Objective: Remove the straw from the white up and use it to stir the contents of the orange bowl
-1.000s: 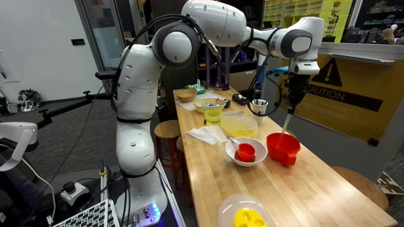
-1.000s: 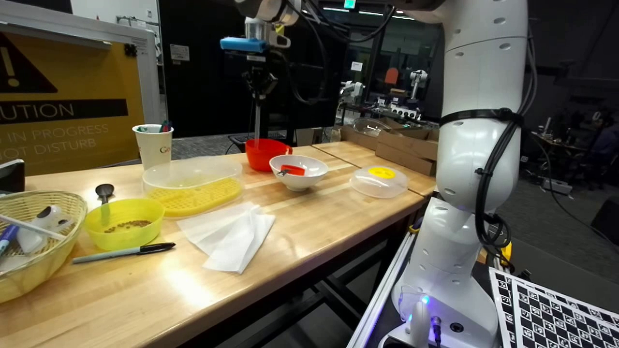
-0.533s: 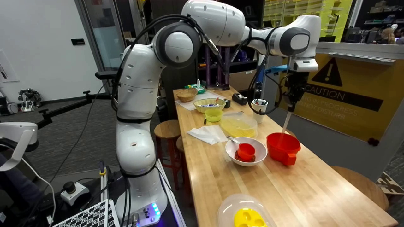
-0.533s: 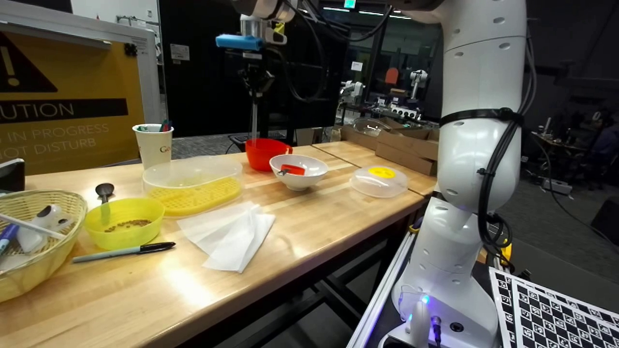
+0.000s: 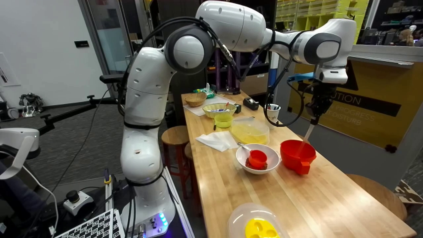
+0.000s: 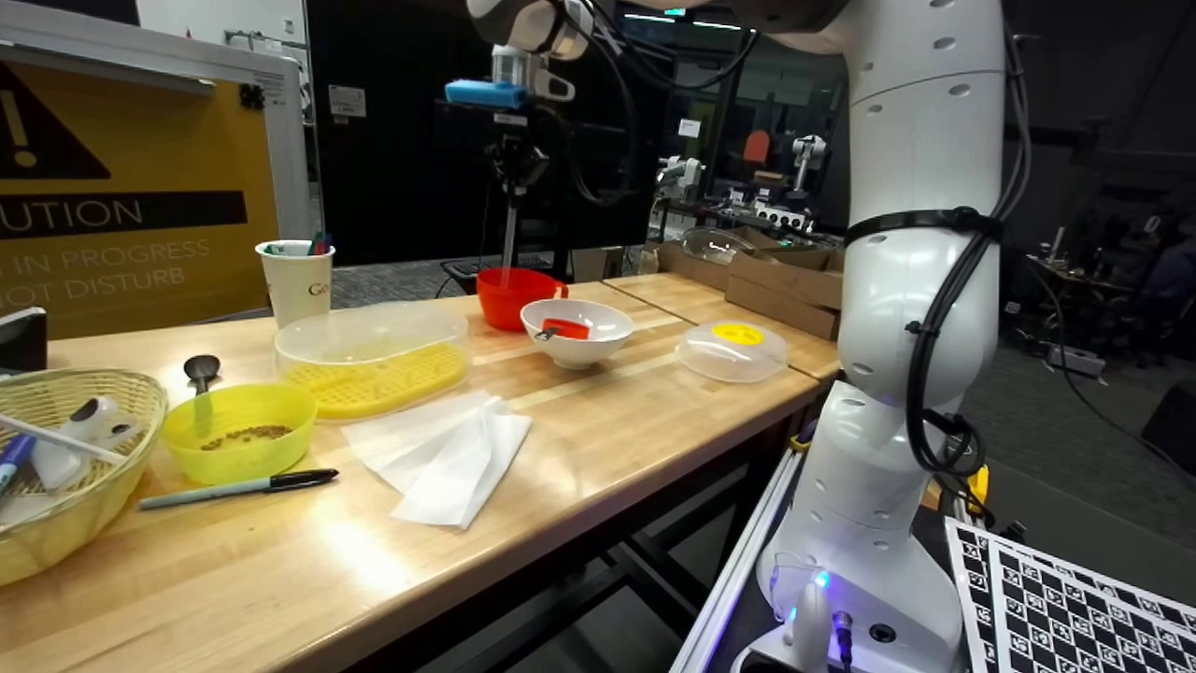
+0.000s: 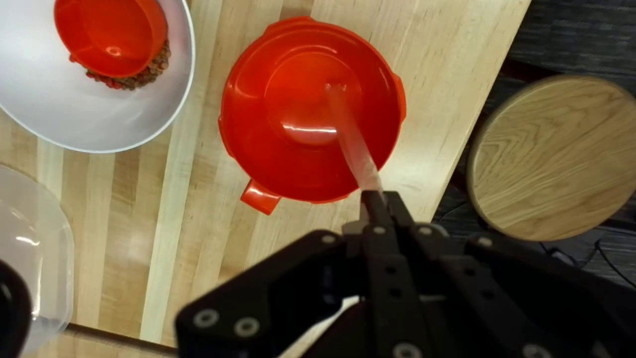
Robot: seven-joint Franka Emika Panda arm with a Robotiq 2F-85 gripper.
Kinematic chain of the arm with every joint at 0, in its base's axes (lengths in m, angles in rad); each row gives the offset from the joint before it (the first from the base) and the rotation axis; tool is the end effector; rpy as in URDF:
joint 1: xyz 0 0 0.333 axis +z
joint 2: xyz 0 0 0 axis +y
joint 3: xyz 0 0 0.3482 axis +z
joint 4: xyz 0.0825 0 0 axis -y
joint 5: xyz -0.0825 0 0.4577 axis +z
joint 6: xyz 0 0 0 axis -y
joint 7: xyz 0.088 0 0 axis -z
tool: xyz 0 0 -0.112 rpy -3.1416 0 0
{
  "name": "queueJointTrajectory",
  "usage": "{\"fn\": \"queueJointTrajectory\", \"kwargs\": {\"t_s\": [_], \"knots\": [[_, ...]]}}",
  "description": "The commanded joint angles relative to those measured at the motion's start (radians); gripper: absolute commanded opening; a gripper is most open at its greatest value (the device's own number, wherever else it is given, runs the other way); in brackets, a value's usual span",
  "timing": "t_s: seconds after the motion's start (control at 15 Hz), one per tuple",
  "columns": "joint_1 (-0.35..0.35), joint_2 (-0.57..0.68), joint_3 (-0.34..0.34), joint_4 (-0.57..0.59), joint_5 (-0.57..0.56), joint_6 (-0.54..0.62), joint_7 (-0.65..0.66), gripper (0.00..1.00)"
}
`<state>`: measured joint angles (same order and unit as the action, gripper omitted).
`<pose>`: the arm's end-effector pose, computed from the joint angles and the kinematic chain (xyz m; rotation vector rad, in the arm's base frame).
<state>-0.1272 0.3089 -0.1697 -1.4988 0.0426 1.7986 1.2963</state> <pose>0.7081 -0.1975 0.5023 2.1866 -2.2405 0.0010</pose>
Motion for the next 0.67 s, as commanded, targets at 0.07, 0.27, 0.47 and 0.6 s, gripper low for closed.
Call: {"fn": "queueJointTrajectory", "kwargs": {"t_s": [0.07, 0.27, 0.47, 0.6], "knots": [[-0.021, -0.015, -0.019, -0.017, 0.027, -0.001, 0.009, 0.01], [-0.025, -0.038, -0.028, -0.059, 0.025, 0.015, 0.013, 0.01], [-0.020, -0.080, -0.032, -0.124, 0.018, 0.036, 0.020, 0.01], [-0.014, -0.123, -0.031, -0.181, 0.011, 0.050, 0.025, 0.01]]}}
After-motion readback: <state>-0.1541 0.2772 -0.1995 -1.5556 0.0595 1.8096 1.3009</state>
